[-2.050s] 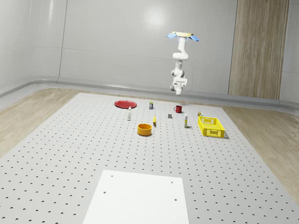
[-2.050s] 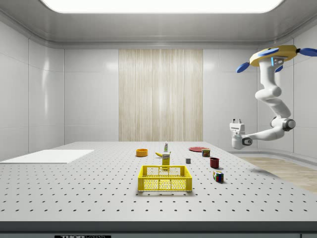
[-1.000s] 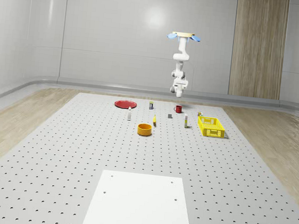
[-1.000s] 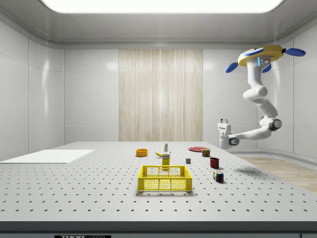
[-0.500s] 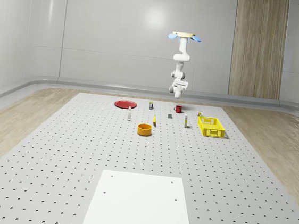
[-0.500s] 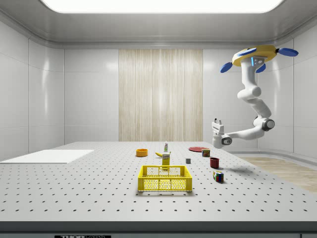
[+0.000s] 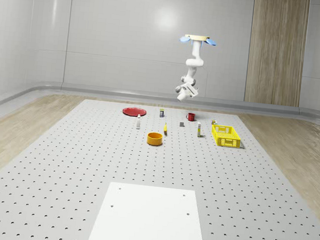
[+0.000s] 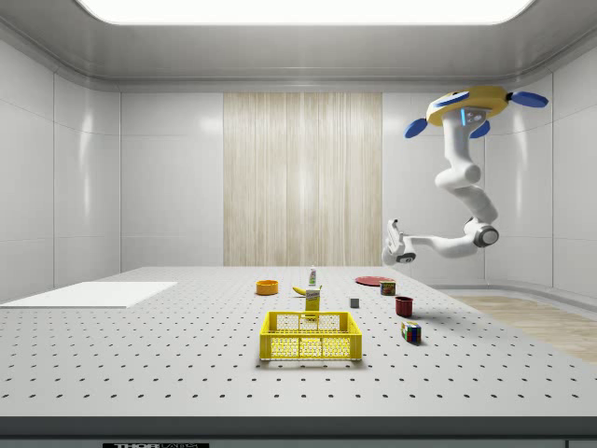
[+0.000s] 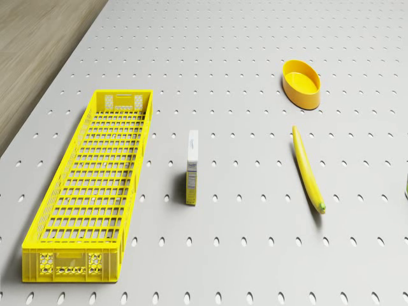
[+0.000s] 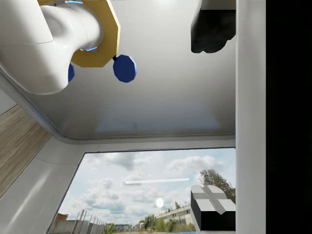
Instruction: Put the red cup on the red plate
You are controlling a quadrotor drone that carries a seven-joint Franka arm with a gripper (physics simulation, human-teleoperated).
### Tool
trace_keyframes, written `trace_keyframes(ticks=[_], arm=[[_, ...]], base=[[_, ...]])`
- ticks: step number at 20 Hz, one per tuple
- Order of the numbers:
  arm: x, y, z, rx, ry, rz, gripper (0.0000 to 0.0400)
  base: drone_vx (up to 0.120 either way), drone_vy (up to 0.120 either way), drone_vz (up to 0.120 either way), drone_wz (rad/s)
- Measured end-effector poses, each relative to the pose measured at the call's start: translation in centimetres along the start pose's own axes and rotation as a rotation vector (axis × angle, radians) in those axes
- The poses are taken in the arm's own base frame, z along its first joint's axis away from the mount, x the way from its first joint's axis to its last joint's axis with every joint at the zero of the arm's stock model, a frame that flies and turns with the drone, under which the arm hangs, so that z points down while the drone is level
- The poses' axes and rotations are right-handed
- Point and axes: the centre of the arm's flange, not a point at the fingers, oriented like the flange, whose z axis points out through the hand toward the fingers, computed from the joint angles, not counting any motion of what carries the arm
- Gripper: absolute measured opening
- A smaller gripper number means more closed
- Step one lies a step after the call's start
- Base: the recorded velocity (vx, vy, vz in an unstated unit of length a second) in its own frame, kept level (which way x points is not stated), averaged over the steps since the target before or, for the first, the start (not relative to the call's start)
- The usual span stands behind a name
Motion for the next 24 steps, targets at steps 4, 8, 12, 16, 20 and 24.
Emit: trace_keyframes(ticks=[4,8,12,16,20,24], arm=[[-4.2,-4.2,2.0,-0.453,0.452,-0.014,0.0400],[-6.8,-6.6,7.3,-0.917,0.913,-0.028,0.0400],[-7.1,-6.7,11.7,-1.233,1.228,-0.040,0.0400],[-6.7,-6.2,14.0,-1.402,1.400,-0.049,0.0400],[-6.4,-5.8,15.0,-1.485,1.486,-0.055,0.0400],[-6.2,-5.6,15.5,-1.525,1.528,-0.058,0.0400]], base=[[0.020,0.000,-0.070,0.000],[0.000,0.000,-0.120,0.000],[0.000,0.000,-0.120,0.000],[0.000,0.000,-0.120,0.000],[-0.090,0.000,-0.120,0.000],[-0.100,0.050,-0.120,0.000]])
